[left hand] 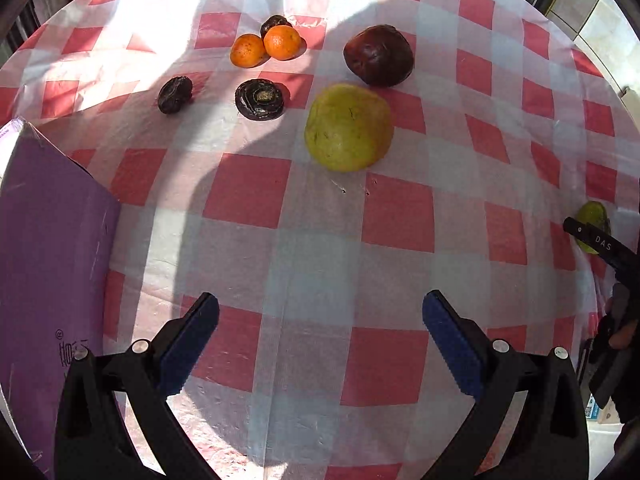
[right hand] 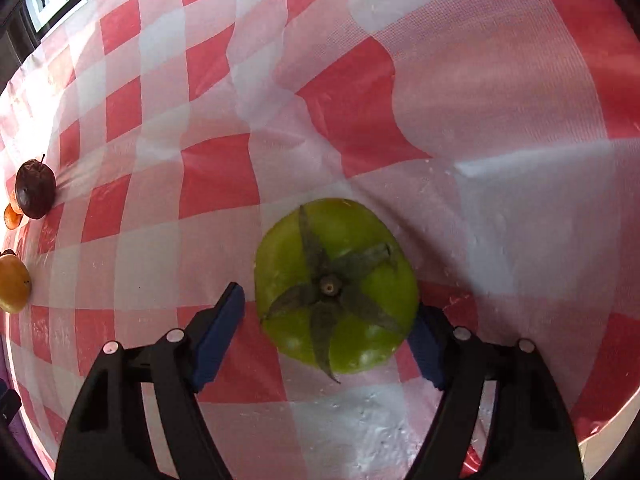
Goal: Organize fruits
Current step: 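Grasp the second green tomato with the right gripper while the left gripper grasps the yellow pear, then carry the green tomato and the yellow pear over the white box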
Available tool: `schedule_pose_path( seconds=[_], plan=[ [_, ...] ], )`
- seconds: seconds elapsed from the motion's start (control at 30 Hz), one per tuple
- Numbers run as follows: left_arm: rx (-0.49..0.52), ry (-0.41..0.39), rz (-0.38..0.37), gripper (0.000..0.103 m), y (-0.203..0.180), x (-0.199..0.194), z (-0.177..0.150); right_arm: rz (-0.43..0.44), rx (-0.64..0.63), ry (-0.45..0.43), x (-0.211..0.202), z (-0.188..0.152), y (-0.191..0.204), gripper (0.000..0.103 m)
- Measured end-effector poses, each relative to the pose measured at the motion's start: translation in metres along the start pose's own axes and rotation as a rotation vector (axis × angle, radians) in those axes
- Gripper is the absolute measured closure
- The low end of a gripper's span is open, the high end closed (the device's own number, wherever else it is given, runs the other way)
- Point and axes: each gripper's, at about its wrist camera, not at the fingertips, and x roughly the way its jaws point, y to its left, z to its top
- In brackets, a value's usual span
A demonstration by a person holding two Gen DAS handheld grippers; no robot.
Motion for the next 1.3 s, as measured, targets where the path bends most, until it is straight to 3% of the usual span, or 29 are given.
schedule_pose_path(
  seconds=[0.13, 0.2, 0.3, 0.6, 0.7, 0.87, 0.93, 1.17, 1.3],
  plan=[
    [-0.06, -0.04, -0.02, 0.004, 0.003, 0.008, 0.016, 0.01, -0.017, 0.0, -0.004, -0.003, -0.001, 0.033],
    [-0.095, -0.076, -0.029, 0.004, 0.005, 0.012, 0.026, 0.01, -0.02, -0.003, -0.006, -0.004, -0.003, 0.041],
    [-0.131, -0.115, -0.019, 0.004, 0.004, 0.024, 0.045, 0.01, -0.036, -0.004, -0.01, -0.008, -0.003, 0.041],
    [-0.052, -0.135, 0.041, 0.007, -0.018, 0.054, 0.089, 0.086, -0.109, 0.017, -0.019, -0.019, 0.02, 0.041],
    [-0.01, -0.123, 0.015, 0.021, -0.023, 0.059, 0.091, 0.105, -0.152, 0.017, -0.023, -0.026, 0.034, 0.041],
    [0.089, -0.145, 0.05, 0.03, -0.034, 0.06, 0.087, 0.109, -0.167, 0.013, -0.023, -0.028, 0.039, 0.041],
    [0.107, -0.153, 0.045, 0.04, -0.035, 0.058, 0.088, 0.103, -0.176, 0.011, -0.024, -0.029, 0.039, 0.041],
    [0.124, -0.141, 0.043, 0.042, -0.039, 0.055, 0.088, 0.099, -0.17, 0.017, -0.022, -0.021, 0.036, 0.041],
    [0.143, -0.124, 0.013, 0.042, -0.041, 0.048, 0.07, 0.118, -0.156, 0.036, -0.02, -0.02, 0.043, 0.041]
  ],
)
